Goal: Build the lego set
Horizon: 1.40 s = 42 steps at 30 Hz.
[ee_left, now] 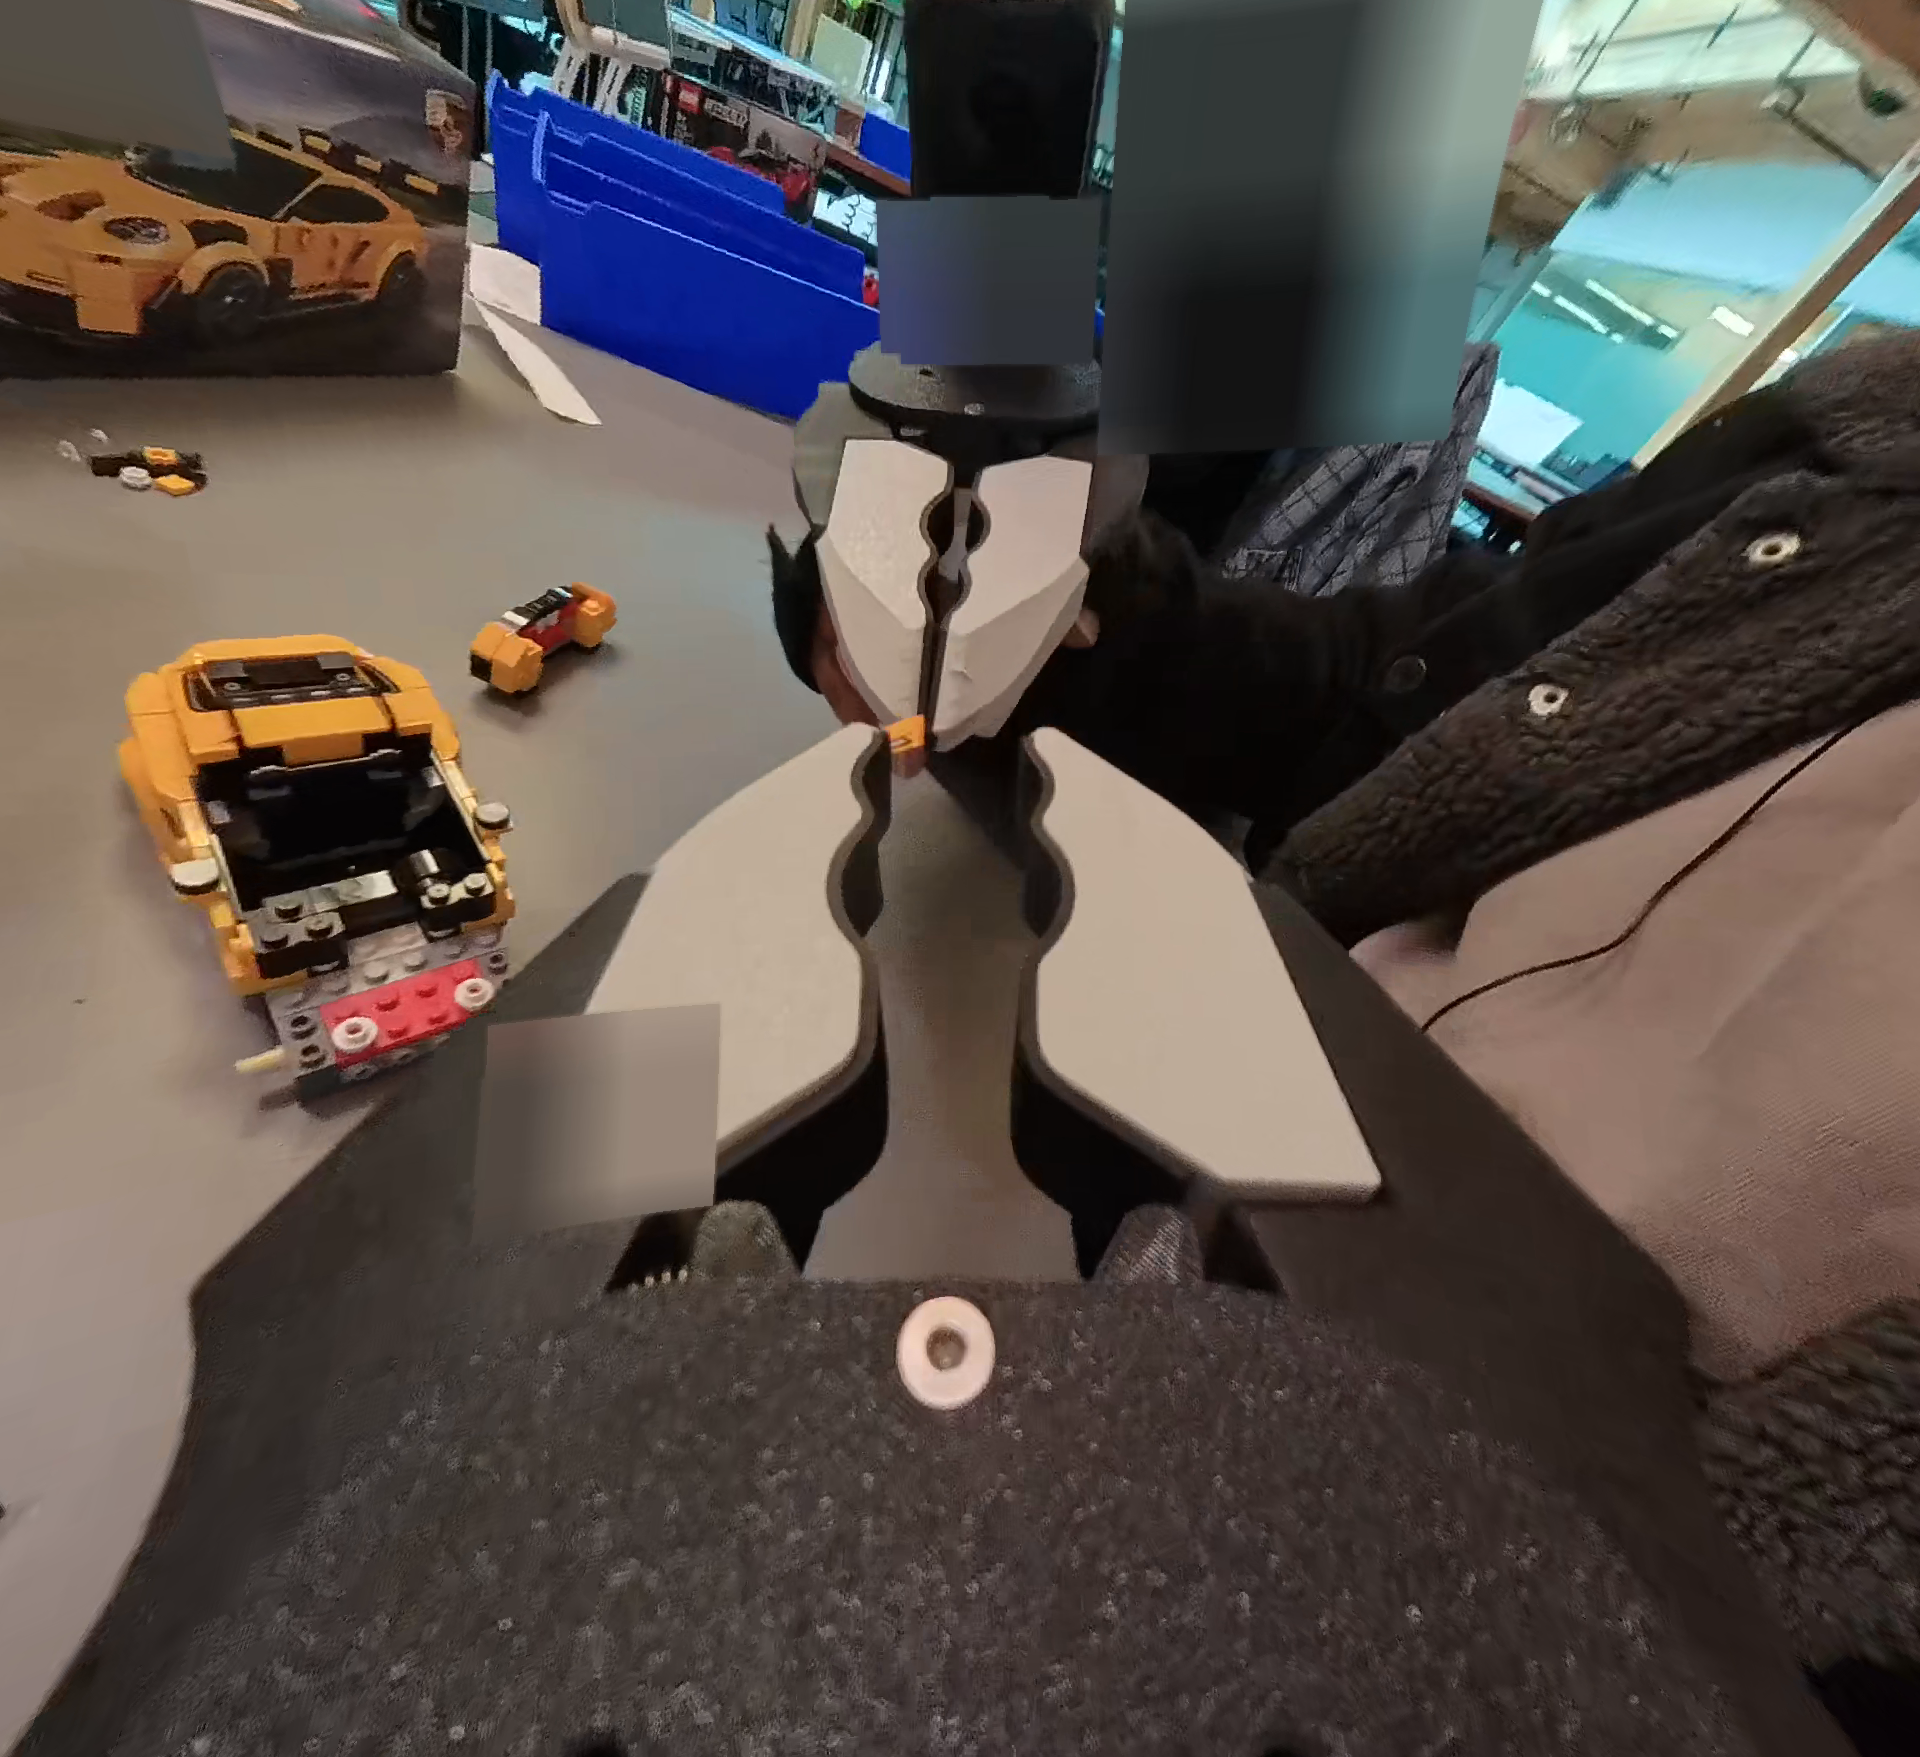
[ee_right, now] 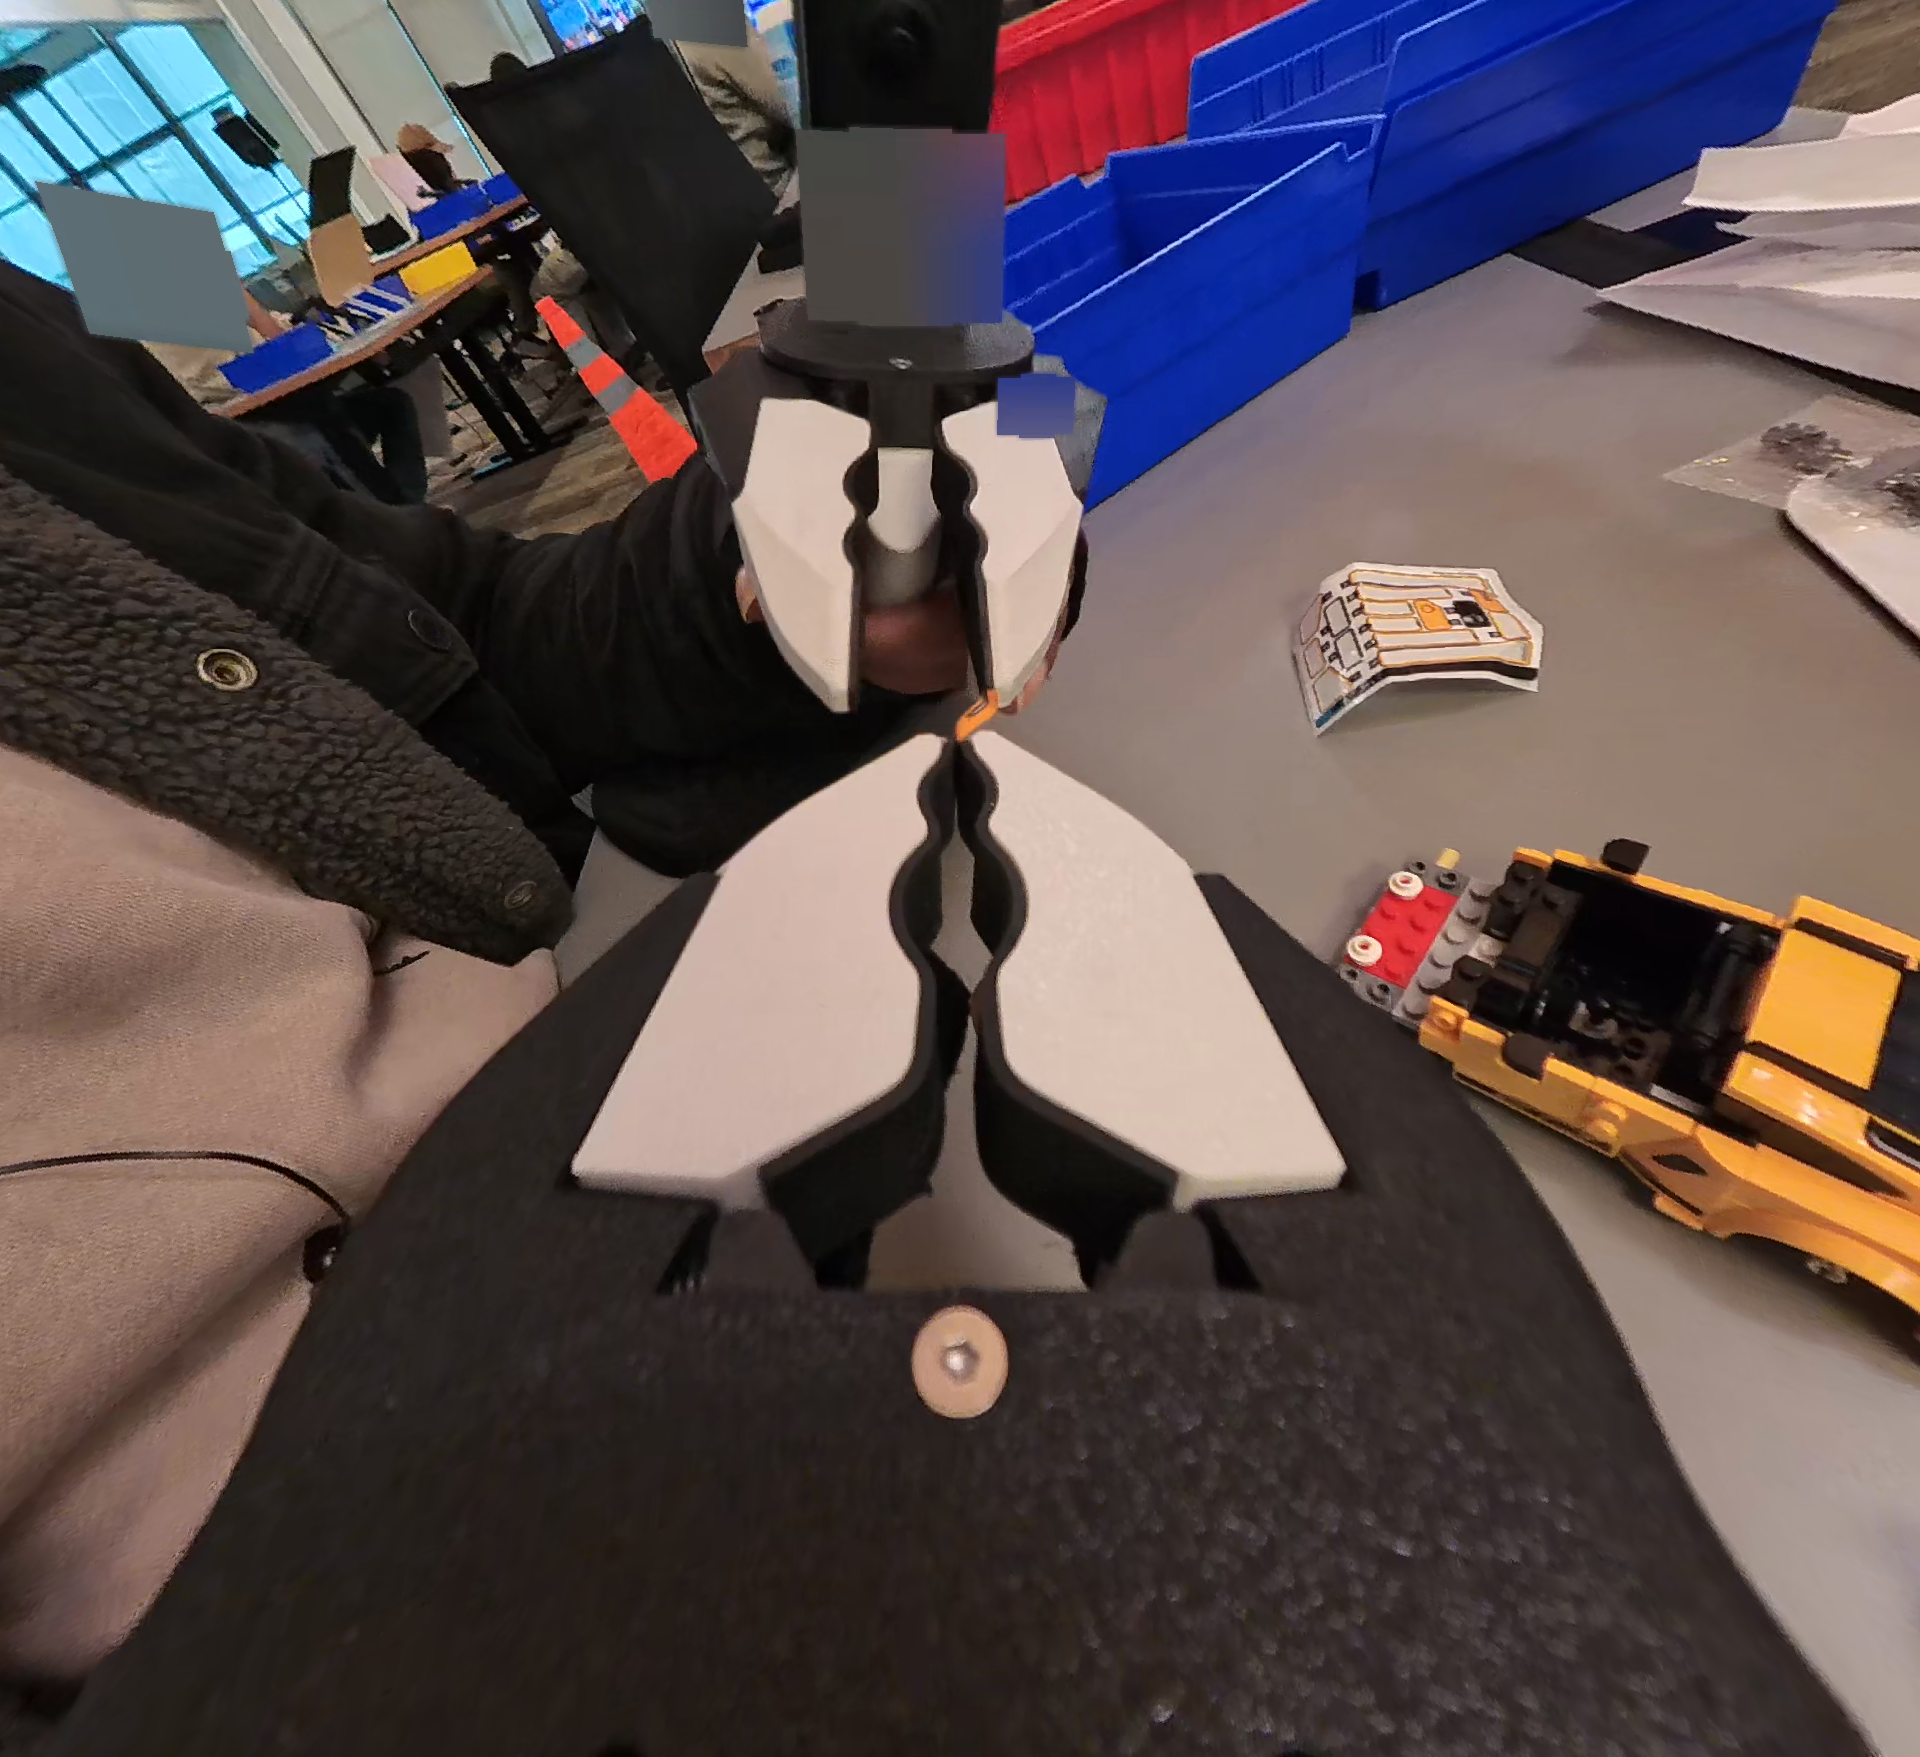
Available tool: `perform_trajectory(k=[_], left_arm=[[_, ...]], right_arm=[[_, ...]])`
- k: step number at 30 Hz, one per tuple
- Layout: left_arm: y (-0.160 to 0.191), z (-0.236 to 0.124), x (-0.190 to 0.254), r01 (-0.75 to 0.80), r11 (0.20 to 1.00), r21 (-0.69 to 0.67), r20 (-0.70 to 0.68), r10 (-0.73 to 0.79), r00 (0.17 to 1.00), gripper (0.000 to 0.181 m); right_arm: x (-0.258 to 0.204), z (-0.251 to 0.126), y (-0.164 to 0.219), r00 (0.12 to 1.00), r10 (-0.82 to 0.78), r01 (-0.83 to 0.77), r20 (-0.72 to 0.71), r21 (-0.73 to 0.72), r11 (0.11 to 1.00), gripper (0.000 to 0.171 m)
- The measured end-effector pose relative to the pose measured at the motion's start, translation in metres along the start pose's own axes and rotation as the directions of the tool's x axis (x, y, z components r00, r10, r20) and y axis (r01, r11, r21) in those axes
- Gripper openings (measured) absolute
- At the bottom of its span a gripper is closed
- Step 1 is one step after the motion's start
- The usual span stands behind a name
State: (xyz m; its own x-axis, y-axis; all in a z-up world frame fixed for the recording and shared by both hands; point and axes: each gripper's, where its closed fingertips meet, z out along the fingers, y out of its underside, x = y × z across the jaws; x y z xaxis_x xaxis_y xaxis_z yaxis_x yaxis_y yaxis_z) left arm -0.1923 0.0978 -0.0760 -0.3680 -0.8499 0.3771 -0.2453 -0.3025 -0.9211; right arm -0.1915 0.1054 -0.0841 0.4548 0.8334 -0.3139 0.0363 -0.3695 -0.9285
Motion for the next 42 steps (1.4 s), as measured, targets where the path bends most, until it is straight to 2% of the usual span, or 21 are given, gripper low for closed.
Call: perform_trajectory(k=[7,10,14,17,21,25,34,42], left_arm=[[0.008,-0.003,-0.002,-0.063,0.995,-0.071,0.019,0.065,0.998,0.03],[0.028,-0.01,-0.018,-0.139,0.965,-0.223,0.104,0.165,0.981,0.027],[0.069,-0.013,-0.037,-0.236,0.851,-0.468,0.142,0.336,0.931,0.022],[0.09,-0.008,-0.042,-0.332,0.732,-0.595,0.101,0.478,0.873,0.023],[0.106,0.002,-0.039,-0.479,0.573,-0.665,-0.004,0.639,0.77,0.019],[0.121,0.007,-0.043,-0.52,0.471,-0.712,-0.08,0.681,0.728,0.021],[0.113,0.011,-0.059,-0.409,0.599,-0.688,-0.021,0.547,0.837,0.029],[0.108,0.012,-0.068,-0.497,0.496,-0.712,-0.148,0.586,0.797,0.026]], right_arm=[[-0.003,0.001,0.005,1.0,-0.011,0.012,0.016,-0.033,0.999,0.0],[0.0,-0.004,0.003,1.0,-0.014,0.015,0.005,-0.031,0.999,0.0],[0.009,-0.015,0.0,1.0,0.0,0.0,-0.024,-0.014,1.0,0.0],[0.016,-0.025,0.006,0.999,0.012,-0.013,-0.046,-0.021,1.0,0.0],[0.024,-0.04,0.018,0.997,0.042,-0.044,-0.065,-0.032,0.999,0.0],[0.027,-0.05,0.026,0.996,0.059,-0.062,-0.07,-0.039,0.997,0.0],[0.028,-0.058,0.031,0.995,0.083,-0.085,-0.049,-0.037,0.996,0.0],[0.028,-0.058,0.032,0.995,0.094,-0.095,-0.037,-0.036,0.995,0.0]])
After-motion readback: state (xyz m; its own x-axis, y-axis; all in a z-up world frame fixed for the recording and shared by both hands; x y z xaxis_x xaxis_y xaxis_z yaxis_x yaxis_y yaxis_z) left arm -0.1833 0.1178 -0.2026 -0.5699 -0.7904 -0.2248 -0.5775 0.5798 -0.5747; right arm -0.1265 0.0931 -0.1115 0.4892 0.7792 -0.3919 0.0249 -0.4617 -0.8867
